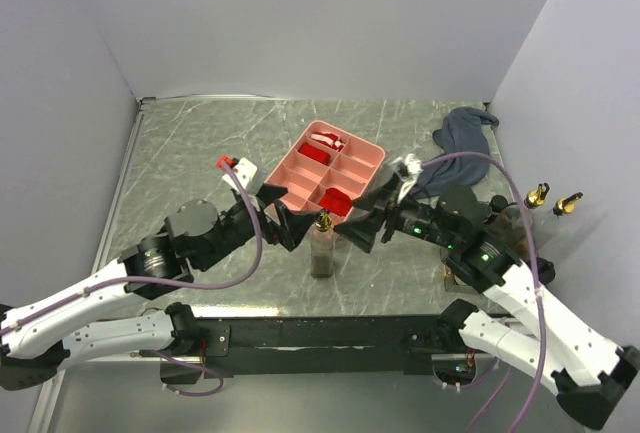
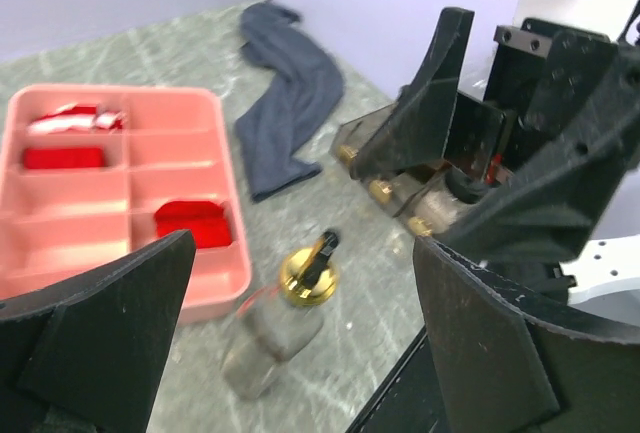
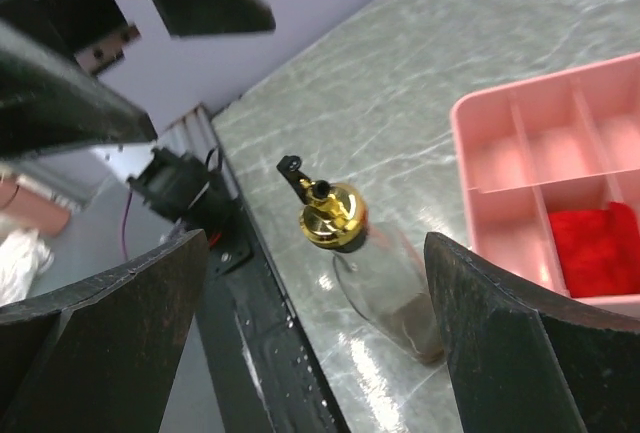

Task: Organize the condiment bottles
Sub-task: Place the bottle at the center of the board, then pick up the bottle from the center of the board.

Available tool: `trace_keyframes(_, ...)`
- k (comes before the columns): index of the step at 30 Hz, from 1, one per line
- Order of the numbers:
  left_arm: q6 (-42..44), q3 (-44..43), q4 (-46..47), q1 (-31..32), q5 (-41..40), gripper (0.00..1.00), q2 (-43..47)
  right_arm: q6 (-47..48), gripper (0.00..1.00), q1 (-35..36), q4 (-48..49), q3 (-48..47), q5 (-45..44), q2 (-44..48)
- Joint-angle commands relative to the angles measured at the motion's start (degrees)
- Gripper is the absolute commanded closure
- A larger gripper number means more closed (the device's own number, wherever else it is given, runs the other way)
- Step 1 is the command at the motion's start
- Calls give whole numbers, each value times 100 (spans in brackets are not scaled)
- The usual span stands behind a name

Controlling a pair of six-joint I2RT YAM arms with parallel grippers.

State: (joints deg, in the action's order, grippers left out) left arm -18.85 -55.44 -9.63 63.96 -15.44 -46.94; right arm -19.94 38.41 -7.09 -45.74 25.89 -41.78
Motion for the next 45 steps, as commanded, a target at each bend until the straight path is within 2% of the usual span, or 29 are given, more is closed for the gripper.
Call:
trace_keyframes(1, -136, -169, -767, 20, -661, 3, 413, 394, 4, 612, 376, -155, -188, -444)
trace_keyframes(4, -101, -2, -1066, 20, -1021, 3, 878, 676, 4, 982, 498, -129, -601, -778)
trace_keyframes(10, -233, 472, -1445, 20, -1901, 3, 1898, 905, 7, 1168, 1394, 223, -1112, -1438)
trace_keyframes(16, -259, 930, -1498, 28, -2165, 3, 2733, 957, 34, 1370, 1614, 337, -1560, -1667)
trace_keyframes(17, -251, 965, -1481, 28, -2165, 3, 2838, 949, 43, 1388, 1632, 363, -1648, -1641)
trace_keyframes(19, -250, 991, -1445, 28, -2165, 3, 2892, 922, 51, 1467, 1676, 451, -1832, -1527)
trace_keyframes(20, -242, 991, -1463, 28, -2156, 3, 2883, 905, 60, 1493, 1667, 469, -1885, -1483)
trace_keyframes(22, -250, 939, -1577, 28, -2112, 3, 2822, 835, 70, 1564, 1589, 443, -2149, -1342)
trace_keyframes(23, -259, 930, -1612, 28, -2095, 3, 2770, 808, 78, 1590, 1510, 425, -2219, -1307)
trace_keyframes(25, -277, 930, -1630, 28, -2094, 3, 2734, 703, 85, 1625, 1369, 321, -2464, -1184)
trace_keyframes(27, -268, 930, -1612, 28, -2051, 3, 2708, 615, 100, 1634, 905, 127, -2745, -1166)
trace_keyframes(32, -286, 938, -1613, 28, -2042, 3, 2716, 88, 100, 1652, -430, -559, -4335, -1113)
trace_keyframes(37, -268, 965, -1586, 28, -2085, 3, 2786, -264, 100, 1652, -1170, -954, -5864, -990)
trace_keyframes(38, -268, 974, -1577, 28, -2086, 3, 2813, -256, 100, 1652, -1241, -1007, -6485, -1060)
trace_keyframes(44, -286, 1035, -1533, 28, -2086, 3, 2910, -554, 100, 1643, -2050, -1657, -8826, -1473)
trace_keyframes(45, -286, 1035, -1525, 28, -2094, 3, 2892, -572, 100, 1634, -2120, -1736, -9508, -1508)
